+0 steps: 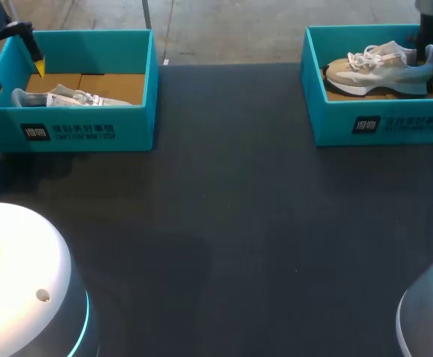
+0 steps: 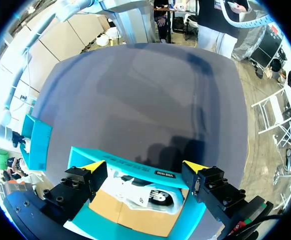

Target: Take the shoe out of the shoebox, open the shoe tongue, remove and reinsert the insole, then place the shoe into the shoebox

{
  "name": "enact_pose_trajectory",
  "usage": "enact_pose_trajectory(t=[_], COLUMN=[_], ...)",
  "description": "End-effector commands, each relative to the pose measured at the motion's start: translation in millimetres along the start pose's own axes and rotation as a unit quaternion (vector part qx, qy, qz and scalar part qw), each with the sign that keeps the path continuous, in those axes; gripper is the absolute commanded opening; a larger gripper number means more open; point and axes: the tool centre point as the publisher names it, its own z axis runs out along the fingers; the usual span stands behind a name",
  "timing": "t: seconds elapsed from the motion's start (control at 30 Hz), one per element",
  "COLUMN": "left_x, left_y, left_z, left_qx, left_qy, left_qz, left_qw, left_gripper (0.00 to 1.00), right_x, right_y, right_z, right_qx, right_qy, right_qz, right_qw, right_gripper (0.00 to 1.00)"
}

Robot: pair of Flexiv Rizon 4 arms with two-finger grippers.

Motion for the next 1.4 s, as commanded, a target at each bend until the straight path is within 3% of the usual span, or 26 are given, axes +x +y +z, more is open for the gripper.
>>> enact_pose_trajectory(t=[0.03,0.33,0.57,0.7,0.8,1.1,1.4], left_x=[0.6,0.6,0.6,0.6,0.6,0.6,0.6], left_y=[-1,-1,-1,-1,-1,-1,-1], left_z=[1,1,1,1,1,1,1], left_qx=[-0.002,-0.002,-0.002,-0.002,-0.002,-0.002,-0.002], left_qy=[0.000,0.000,0.000,0.000,0.000,0.000,0.000], left_qz=[0.000,0.000,0.000,0.000,0.000,0.000,0.000], left_qw=[1.000,1.000,1.000,1.000,1.000,1.000,1.000], left_gripper=[1.00,1.00,1.00,1.00,1.00,1.00,1.00], right_x=[3.3,4.8,5.7,4.8,3.1,-5.2,-24.3], right_y=[8.5,9.9,10.1,10.5,10.2,9.3,2.7], right_z=[8,20,30,30,29,16,-20], right_qx=[0.009,0.022,0.032,0.031,0.029,0.030,0.025], right_qy=[-0.004,-0.011,-0.019,-0.022,-0.023,-0.025,-0.014], right_qz=[0.000,-0.002,-0.009,-0.007,-0.005,0.002,0.008], right_qw=[1.000,1.000,0.999,0.999,0.999,0.999,1.000], right_gripper=[0.42,0.45,0.41,0.25,0.00,0.00,0.00])
